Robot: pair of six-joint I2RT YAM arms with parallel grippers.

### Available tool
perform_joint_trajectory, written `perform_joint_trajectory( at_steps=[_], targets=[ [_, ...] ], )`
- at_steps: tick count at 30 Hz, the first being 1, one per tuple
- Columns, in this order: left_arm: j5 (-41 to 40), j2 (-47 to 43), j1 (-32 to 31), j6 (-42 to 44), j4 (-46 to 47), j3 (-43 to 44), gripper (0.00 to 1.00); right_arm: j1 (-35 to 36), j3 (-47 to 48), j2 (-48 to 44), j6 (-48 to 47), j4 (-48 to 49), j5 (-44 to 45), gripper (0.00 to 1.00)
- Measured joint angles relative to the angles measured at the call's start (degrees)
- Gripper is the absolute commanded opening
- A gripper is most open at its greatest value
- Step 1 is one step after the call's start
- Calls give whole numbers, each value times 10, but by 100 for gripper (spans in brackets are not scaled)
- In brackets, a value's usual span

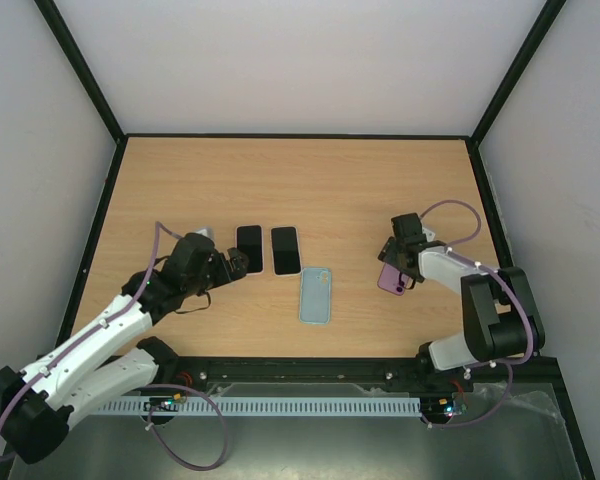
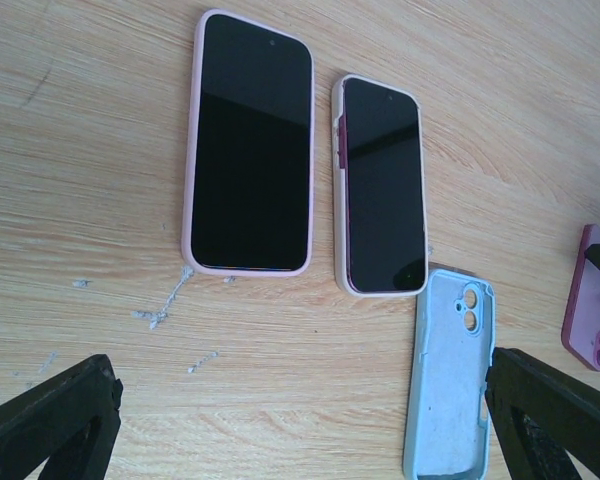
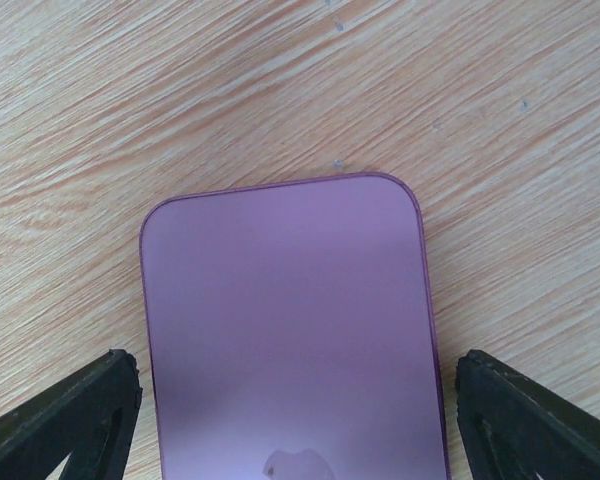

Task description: Put the phone into the phone case

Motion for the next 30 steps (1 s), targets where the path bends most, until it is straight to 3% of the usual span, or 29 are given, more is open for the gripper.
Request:
perform_joint_trajectory(
  at_steps=[9,19,30],
  targets=[
    [4,6,0,-7,0,0,99,14,6,17,-8,0,26,80],
    [3,10,2,-8,0,0,99,32,9,35,-9,15,52,68],
    [43,29,20,24,25,1,85,84,9,19,-56,32,-5,56]
  ],
)
